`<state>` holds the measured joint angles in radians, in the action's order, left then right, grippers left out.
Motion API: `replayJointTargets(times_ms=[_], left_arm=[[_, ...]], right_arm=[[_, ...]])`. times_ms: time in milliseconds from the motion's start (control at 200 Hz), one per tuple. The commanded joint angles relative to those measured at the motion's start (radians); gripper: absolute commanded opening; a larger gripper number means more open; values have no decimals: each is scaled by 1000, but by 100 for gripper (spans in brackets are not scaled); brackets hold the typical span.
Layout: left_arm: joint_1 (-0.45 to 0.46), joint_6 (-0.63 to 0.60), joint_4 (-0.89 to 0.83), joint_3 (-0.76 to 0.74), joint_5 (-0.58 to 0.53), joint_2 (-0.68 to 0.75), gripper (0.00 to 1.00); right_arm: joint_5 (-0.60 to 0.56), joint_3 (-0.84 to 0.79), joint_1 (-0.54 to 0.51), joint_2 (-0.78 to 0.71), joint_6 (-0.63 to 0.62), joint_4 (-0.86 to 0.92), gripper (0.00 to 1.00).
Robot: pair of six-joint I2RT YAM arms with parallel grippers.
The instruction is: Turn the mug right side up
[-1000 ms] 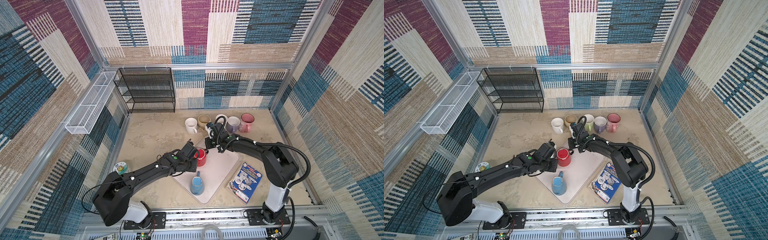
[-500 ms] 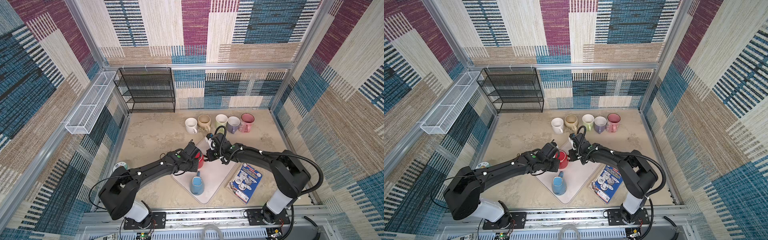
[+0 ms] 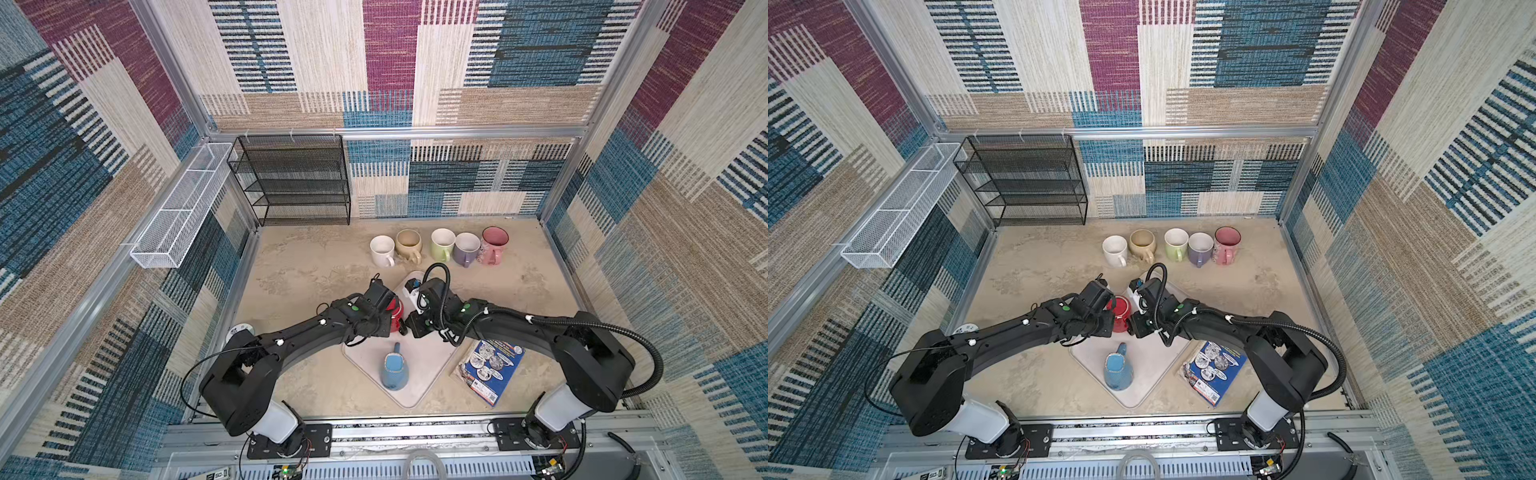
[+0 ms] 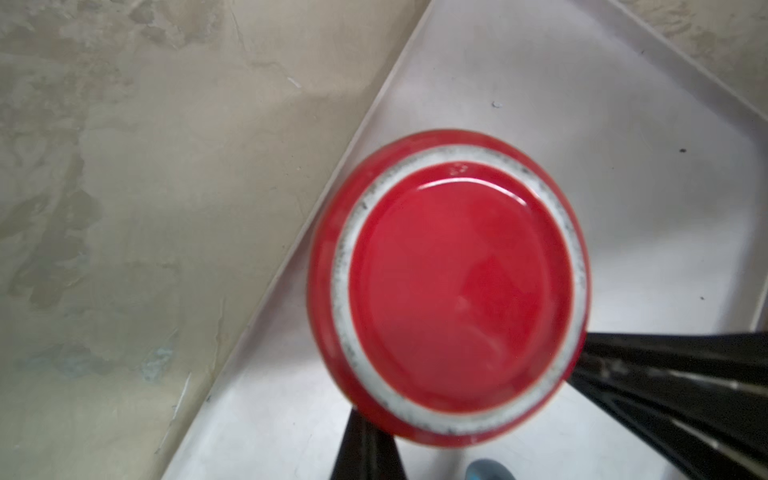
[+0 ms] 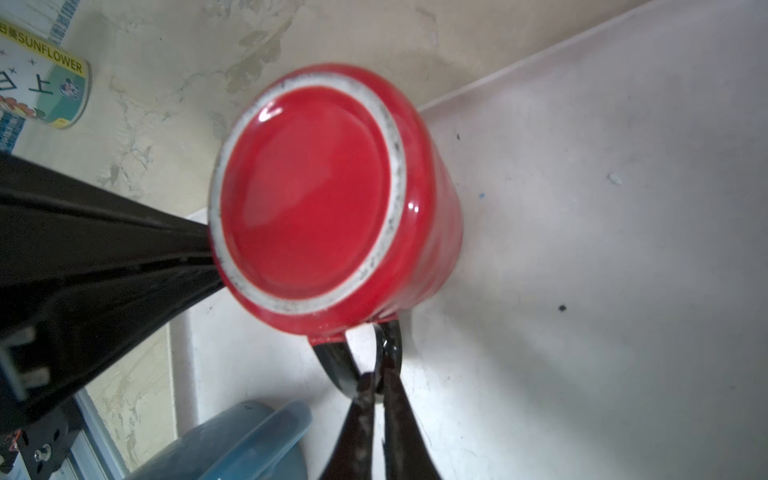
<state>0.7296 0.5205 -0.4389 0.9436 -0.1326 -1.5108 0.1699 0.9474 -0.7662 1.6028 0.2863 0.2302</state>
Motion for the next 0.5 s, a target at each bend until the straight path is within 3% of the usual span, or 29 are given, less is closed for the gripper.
replayJointTargets(times_ms=[0, 190, 496], left_arm=[[-4, -20, 15, -20, -21, 43, 0], [-5, 1, 12, -65, -25, 160, 0], [-5, 16, -18, -115, -23, 306, 23]], right_arm=[[-96, 47, -4, -19, 7, 50, 23], [-172, 140, -31, 12, -20, 179, 33], [-211, 219, -77, 97, -35, 254, 37]])
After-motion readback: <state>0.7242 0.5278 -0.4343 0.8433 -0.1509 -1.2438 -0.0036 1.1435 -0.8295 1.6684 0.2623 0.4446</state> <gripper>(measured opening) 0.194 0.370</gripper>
